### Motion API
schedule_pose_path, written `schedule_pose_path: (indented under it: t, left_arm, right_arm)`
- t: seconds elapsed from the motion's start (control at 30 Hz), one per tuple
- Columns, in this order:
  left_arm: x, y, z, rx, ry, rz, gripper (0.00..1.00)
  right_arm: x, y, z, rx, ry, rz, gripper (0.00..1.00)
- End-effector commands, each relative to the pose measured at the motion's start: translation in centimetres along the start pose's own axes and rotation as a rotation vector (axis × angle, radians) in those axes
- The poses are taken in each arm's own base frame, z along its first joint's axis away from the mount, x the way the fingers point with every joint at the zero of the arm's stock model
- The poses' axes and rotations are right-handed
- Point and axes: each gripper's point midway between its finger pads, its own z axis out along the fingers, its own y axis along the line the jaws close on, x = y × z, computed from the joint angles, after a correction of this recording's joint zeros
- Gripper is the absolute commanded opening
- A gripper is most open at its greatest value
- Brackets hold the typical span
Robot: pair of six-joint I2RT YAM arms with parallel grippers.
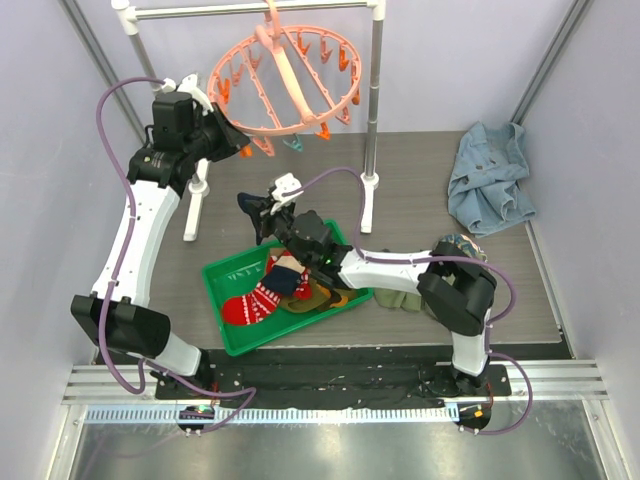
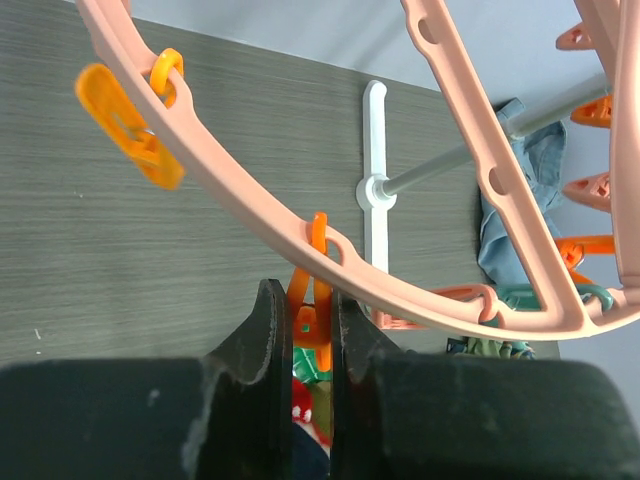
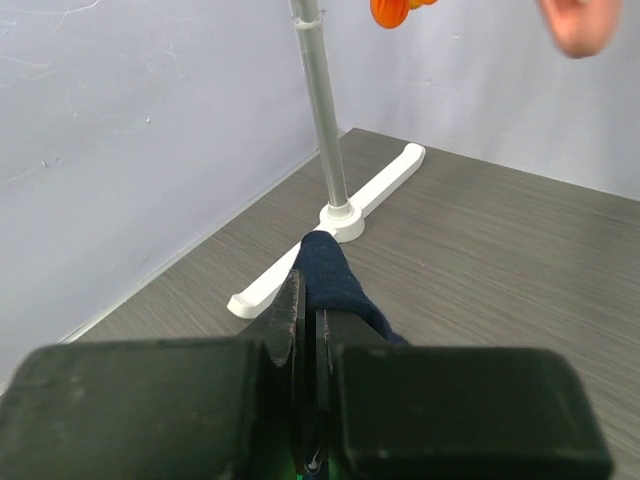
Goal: Remove the socks clipped to the hanger
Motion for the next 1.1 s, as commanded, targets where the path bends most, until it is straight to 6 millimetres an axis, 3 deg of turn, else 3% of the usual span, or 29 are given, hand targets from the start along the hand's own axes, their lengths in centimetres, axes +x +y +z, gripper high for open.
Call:
schedule_pose_path:
  t: [0.0, 0.13, 0.37, 0.47, 0.63, 0.67, 0.7, 1.07]
  left_arm:
    - [-1.7, -0.8, -0.8, 0.020, -0.049, 0.025, 0.00]
    - [-2.4, -1.3, -1.5, 0.028, -0.062, 0.022, 0.12]
    - [-2.7, -2.8, -3.0, 0.084, -0.065, -0.002, 0.45]
    - [-2.6, -3.3, -4.1, 0.100, -0.069, -0.019, 0.61]
    - [-1.3, -4.8, -5.2, 0.180, -0.022, -0.082, 0.75]
    - [-1.0, -4.8, -5.3, 0.181, -0.009, -0.081, 0.93]
    - [-1.0, -4.7, -5.5, 0.177, -0.005, -0.080, 0.98]
    - [0.7, -1.5, -7.6, 0.045, -0.035, 0.021, 1.00]
  right_arm:
    - [-5.0, 1.6, -1.2, -0.041, -0.060, 0.056, 0.01]
    - [-5.6, 2.2, -2.8, -0.053, 0.002, 0.148, 0.02]
    - [-4.2, 4.5, -6.5, -0.086, 0.120, 0.273, 0.02]
    - [-3.4, 4.2, -6.9, -0.019, 0.166, 0.327, 0.03]
    - [-1.8, 5.0, -7.0, 0.036, 0.272, 0.461, 0.02]
    - [-1.4, 5.4, -7.4, 0.043, 0.290, 0.480, 0.02]
    - [-1.3, 5.4, -7.5, 0.050, 0.289, 0.490, 0.02]
    - [1.9, 4.0, -11.4, 0.157, 0.416, 0.591, 0.01]
